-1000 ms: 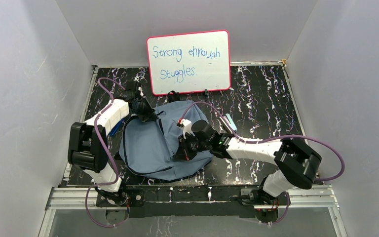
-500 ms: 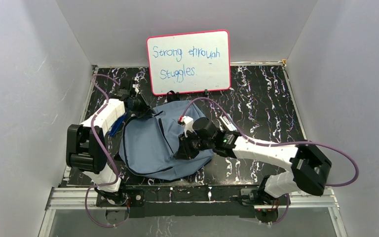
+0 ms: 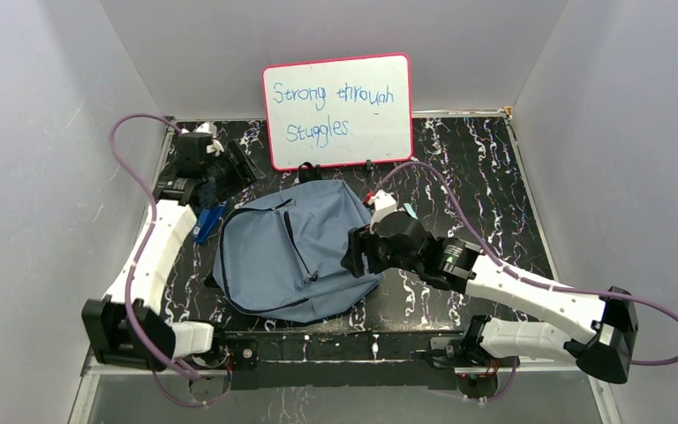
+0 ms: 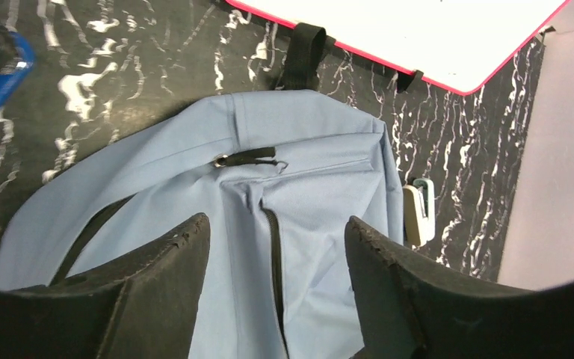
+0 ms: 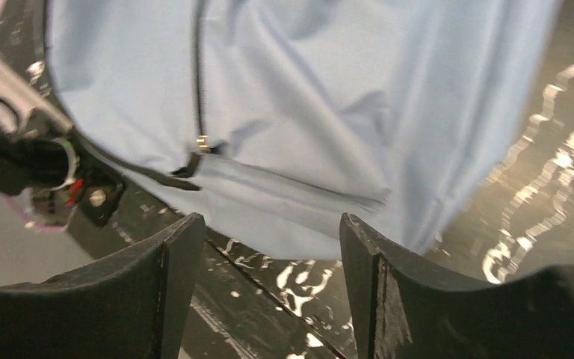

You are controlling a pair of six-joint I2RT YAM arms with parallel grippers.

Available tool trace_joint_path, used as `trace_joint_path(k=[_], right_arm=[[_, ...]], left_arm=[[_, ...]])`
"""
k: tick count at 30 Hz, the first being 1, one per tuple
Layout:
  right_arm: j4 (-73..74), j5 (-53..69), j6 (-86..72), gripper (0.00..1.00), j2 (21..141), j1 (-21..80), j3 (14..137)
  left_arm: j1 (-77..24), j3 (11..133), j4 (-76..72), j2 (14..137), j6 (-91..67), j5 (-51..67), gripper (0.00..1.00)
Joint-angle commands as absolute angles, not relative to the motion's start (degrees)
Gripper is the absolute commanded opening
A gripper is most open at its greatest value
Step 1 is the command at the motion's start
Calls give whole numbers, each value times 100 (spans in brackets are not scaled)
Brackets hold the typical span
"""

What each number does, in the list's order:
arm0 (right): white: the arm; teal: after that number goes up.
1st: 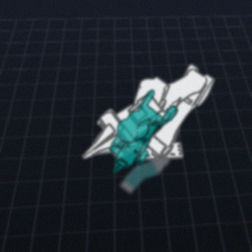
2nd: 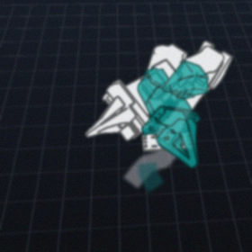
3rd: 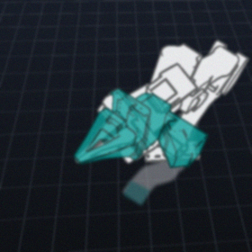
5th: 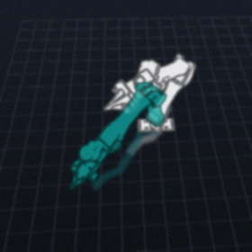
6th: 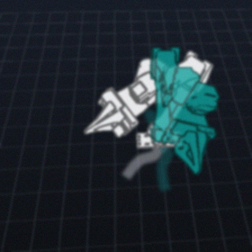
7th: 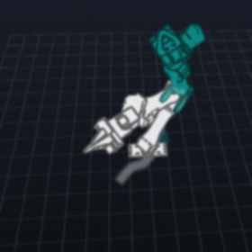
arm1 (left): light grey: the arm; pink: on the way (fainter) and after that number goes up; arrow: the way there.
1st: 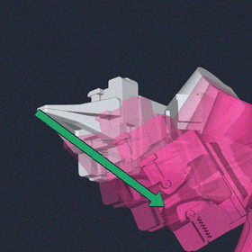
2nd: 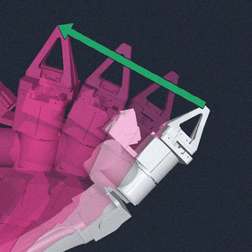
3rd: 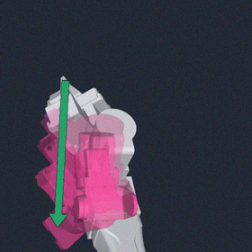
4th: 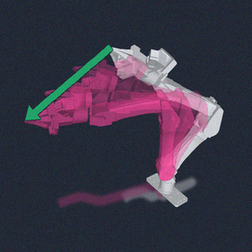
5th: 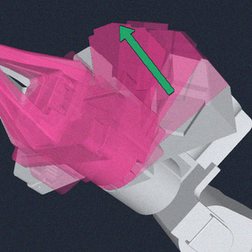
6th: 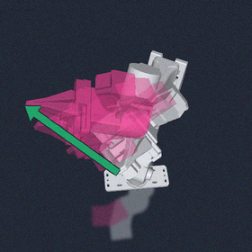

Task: Pack the student bag
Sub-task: Reset both arms

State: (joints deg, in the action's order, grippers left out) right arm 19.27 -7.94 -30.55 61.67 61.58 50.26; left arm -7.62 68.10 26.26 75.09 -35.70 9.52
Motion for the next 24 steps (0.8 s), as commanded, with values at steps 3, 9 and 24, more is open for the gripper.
trace_joint_path(k=[3,9,24], right_arm=[[3108,-2373,-3685,78,5791,6149,5207],[3452,-2641,-4132,86,5730,6146,5090],[4520,-3798,-5230,99,5018,6152,5147]], left_arm=[[-757,6434,3840,6229,-3243,-310,71],[-763,5840,4952,5193,-3723,-1103,75],[-758,4834,5446,3221,-4313,-852,78]])
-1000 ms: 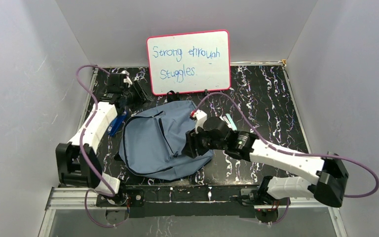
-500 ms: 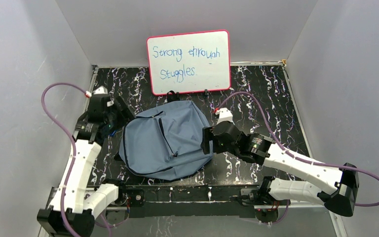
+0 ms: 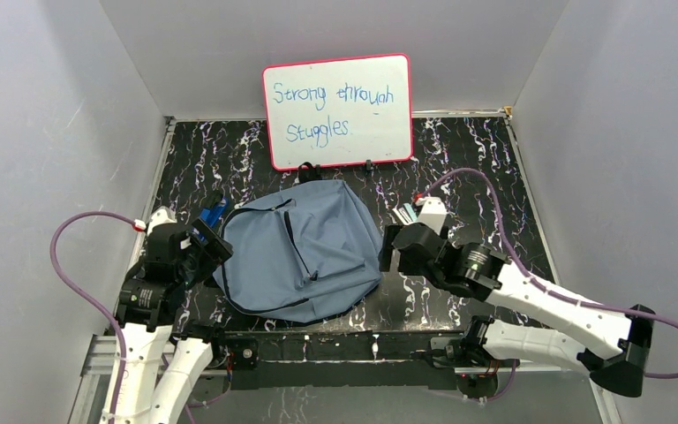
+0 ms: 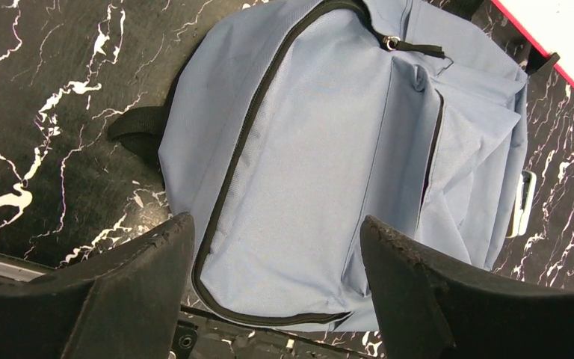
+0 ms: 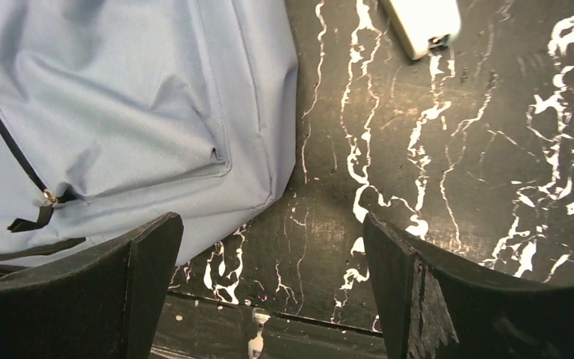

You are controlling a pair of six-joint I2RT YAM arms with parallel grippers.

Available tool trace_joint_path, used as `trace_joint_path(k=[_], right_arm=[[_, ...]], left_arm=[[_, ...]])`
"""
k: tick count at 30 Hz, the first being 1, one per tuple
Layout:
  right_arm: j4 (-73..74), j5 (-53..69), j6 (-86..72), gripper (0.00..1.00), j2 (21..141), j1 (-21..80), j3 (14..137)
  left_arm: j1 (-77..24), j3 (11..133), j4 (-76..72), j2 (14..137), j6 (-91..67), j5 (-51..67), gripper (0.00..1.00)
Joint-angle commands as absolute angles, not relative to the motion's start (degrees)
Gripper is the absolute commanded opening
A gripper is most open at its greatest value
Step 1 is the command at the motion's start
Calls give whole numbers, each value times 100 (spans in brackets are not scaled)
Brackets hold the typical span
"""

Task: Pack the student bag
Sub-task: Reset both arms

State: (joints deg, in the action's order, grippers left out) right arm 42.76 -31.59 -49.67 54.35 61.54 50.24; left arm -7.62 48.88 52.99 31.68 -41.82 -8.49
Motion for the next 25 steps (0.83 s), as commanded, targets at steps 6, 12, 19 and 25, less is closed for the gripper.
trace_joint_path(k=[6,12,19,25], right_arm=[[4324,-4373,-4721,99,4281,6151,5260],[4108,-4913,-3922,99,3947,6152,5600],[4015,-5065,-3654,99,3815,6148,5668],[4041,-5020,-3674,99,3805,6146,5631]], left_arm=[[-760,4986,5217,2949,-4162,-728,79],[-764,5481,5125,3126,-4001,-995,79],[-763,5429,5040,2978,-3877,-997,80],[-759,5368,4948,2944,-3857,-963,80]])
